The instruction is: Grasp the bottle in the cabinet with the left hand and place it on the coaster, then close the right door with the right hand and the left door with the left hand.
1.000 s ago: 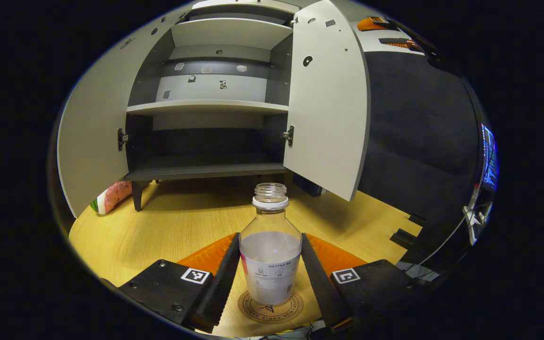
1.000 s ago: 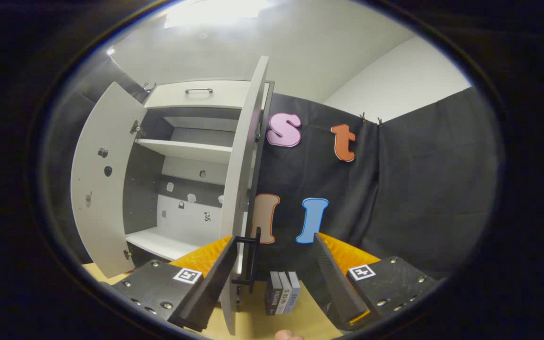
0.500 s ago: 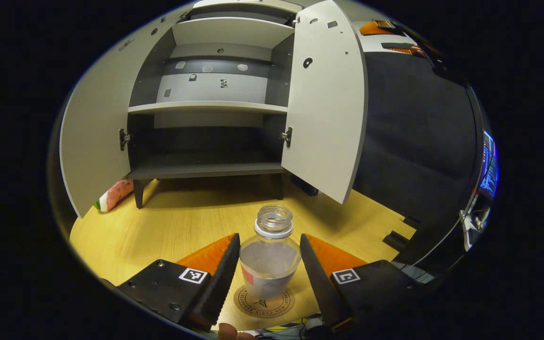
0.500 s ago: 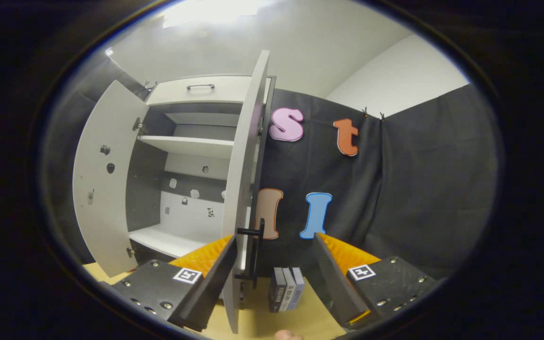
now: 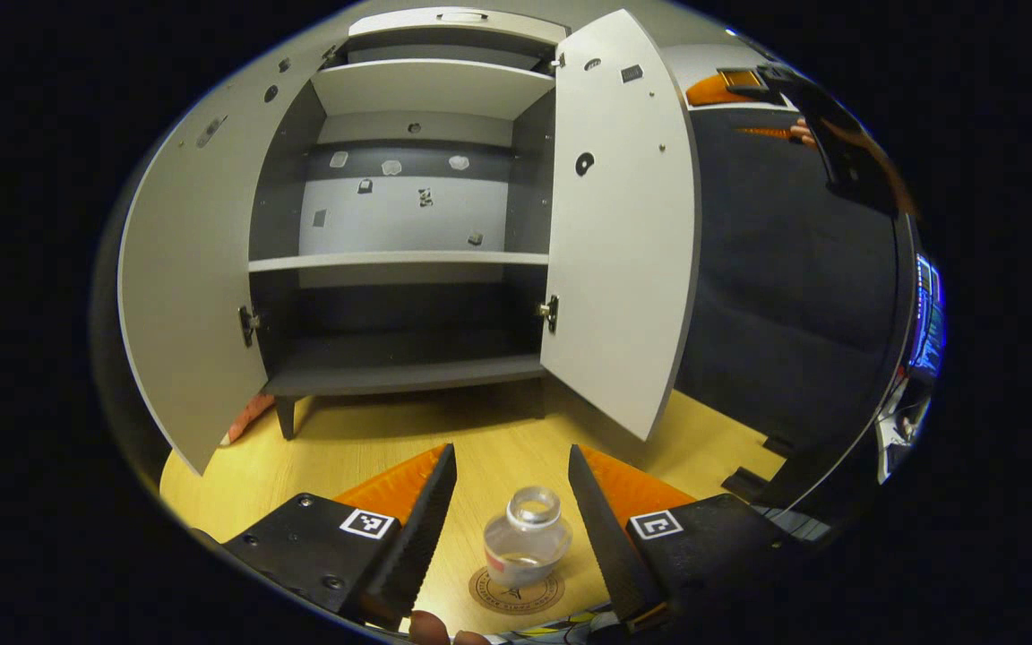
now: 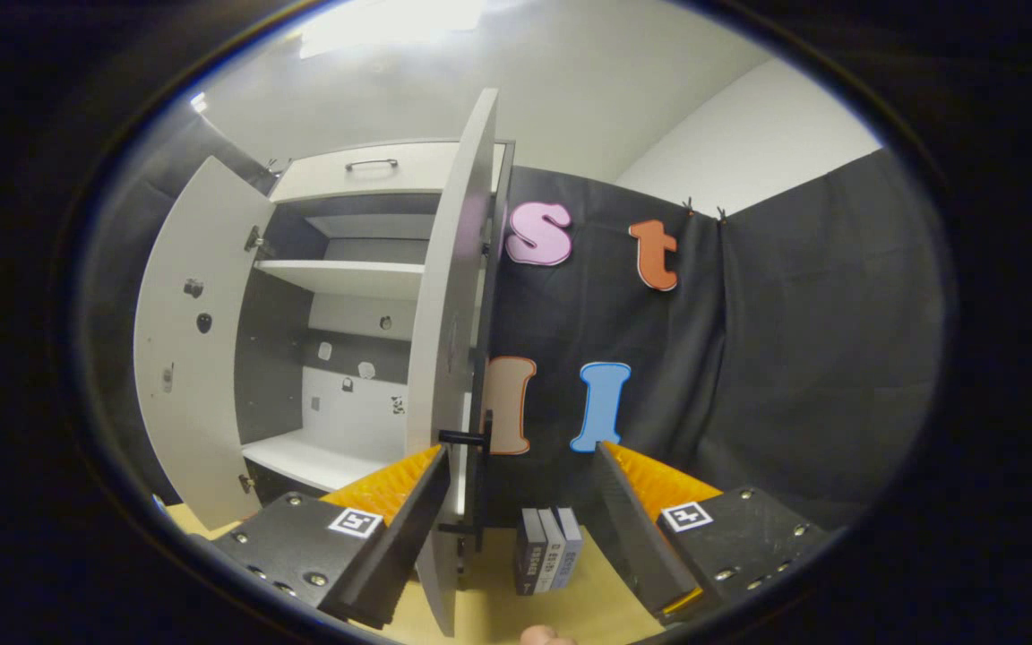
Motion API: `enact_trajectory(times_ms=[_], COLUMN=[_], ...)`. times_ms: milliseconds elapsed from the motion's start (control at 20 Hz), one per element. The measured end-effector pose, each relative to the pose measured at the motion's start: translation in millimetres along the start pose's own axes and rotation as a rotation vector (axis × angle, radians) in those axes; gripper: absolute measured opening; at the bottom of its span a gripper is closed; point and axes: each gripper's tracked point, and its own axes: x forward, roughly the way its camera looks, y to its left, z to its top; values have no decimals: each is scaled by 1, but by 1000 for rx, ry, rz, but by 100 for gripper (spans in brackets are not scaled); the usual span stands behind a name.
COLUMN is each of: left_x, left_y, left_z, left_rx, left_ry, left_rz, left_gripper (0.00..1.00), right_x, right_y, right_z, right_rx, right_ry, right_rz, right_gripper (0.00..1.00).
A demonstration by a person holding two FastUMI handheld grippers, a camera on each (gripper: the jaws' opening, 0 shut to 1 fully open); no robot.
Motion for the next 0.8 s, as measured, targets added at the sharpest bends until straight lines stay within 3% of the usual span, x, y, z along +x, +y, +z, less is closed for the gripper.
enact_trajectory(times_ms=[100,450,500,550,750,800], left_x=[2,10,9,7,0,-2], left_y=[2,33,39,46,71,79], left_z=[24,139,155,170,212,220], left_rx=[8,0,-13,-24,-37,-37], left_ry=[-27,-216,-240,-261,-297,-301], left_rz=[9,125,145,170,239,259], left_gripper=[77,86,86,86,90,93], right_x=[3,8,8,9,7,6], right_y=[-4,-16,-16,-16,-11,-9], right_z=[-1,-1,-2,-1,-6,-8], right_rx=[14,60,68,76,95,97], right_ry=[-3,-25,-26,-30,-32,-30], right_rz=[-4,-9,-6,-2,17,23], right_gripper=[98,98,94,98,98,94])
